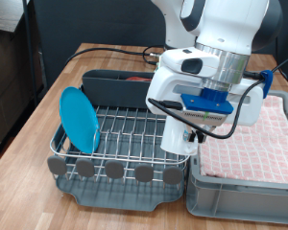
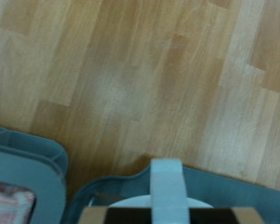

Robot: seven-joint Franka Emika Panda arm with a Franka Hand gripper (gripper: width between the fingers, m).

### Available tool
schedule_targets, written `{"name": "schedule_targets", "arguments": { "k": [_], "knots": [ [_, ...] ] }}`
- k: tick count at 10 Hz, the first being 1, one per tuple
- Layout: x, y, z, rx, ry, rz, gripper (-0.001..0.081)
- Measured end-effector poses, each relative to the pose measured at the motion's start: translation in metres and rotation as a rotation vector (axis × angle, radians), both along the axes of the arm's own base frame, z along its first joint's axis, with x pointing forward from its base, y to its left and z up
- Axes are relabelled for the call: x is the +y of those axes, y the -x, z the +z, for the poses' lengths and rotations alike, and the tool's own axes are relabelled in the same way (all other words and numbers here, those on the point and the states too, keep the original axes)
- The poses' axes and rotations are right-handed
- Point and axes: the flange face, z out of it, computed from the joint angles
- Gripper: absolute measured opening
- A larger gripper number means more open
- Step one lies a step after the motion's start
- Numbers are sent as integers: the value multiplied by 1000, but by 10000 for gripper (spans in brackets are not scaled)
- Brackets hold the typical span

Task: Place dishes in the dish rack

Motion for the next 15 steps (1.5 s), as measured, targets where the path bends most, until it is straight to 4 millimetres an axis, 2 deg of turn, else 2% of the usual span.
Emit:
{"name": "schedule_targets", "arguments": {
  "k": [6, 10, 15],
  "knots": [
    [-16, -24, -23, 28, -89, -30, 71],
    [-20, -29, -47, 90, -100, -60, 71],
    [-20, -32, -70, 79, -105, -63, 71]
  ]
}}
